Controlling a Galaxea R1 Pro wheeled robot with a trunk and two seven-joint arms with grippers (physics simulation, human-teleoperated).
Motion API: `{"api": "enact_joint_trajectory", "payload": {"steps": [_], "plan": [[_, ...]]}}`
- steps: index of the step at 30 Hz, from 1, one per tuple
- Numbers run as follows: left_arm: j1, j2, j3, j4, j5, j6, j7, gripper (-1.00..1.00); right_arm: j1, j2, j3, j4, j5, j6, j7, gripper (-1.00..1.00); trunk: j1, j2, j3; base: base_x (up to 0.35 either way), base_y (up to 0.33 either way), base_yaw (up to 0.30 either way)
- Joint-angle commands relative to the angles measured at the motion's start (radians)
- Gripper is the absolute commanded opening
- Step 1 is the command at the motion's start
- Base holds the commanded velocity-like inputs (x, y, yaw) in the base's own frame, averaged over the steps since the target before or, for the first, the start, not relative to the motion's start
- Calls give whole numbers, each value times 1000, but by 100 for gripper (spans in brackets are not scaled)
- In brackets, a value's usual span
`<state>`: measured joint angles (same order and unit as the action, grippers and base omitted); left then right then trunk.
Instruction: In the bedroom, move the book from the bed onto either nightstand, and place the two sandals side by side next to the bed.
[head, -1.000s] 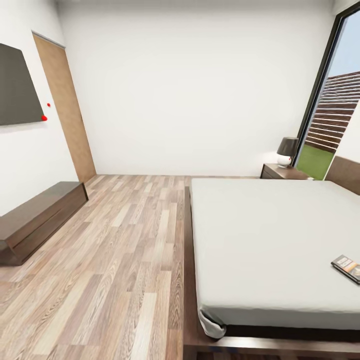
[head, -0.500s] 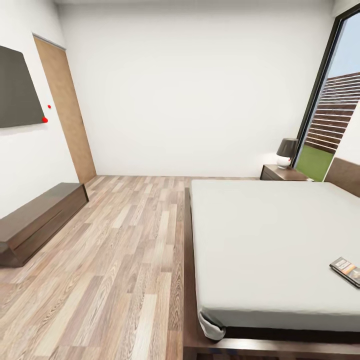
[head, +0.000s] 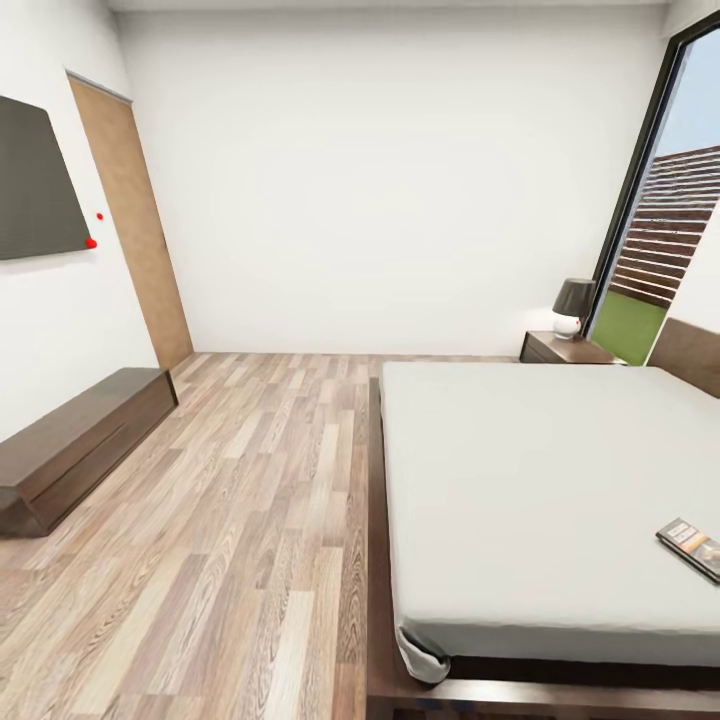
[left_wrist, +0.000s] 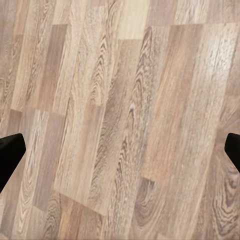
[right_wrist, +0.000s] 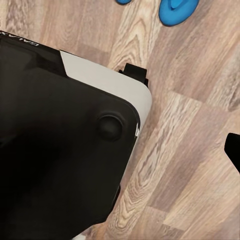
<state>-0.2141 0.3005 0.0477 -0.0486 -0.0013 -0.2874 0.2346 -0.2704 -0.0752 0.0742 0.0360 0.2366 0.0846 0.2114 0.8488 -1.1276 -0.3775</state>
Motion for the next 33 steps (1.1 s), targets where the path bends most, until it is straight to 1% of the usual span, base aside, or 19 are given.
{"api": "enact_joint_trajectory", "payload": {"steps": [1,10,14,23,33], "plan": [[-1,-1,4,1,0,-4,0,100,-1,0,7,1,1,1,3,100,-4,7,2,0,0,0],[-1,-20,4,1,0,-5,0,100,-1,0,7,1,1,1,3,100,-38,70,30,0,0,0],[1,-24,4,1,0,-5,0,100,-1,0,7,1,1,1,3,100,-54,98,43,0,0,0],[16,-27,3,0,1,-7,0,100,-1,0,7,1,1,1,3,100,-88,161,71,0,0,0],[20,-28,3,0,0,-7,0,100,-1,0,7,1,1,1,3,100,-127,231,102,0,0,0]]}}
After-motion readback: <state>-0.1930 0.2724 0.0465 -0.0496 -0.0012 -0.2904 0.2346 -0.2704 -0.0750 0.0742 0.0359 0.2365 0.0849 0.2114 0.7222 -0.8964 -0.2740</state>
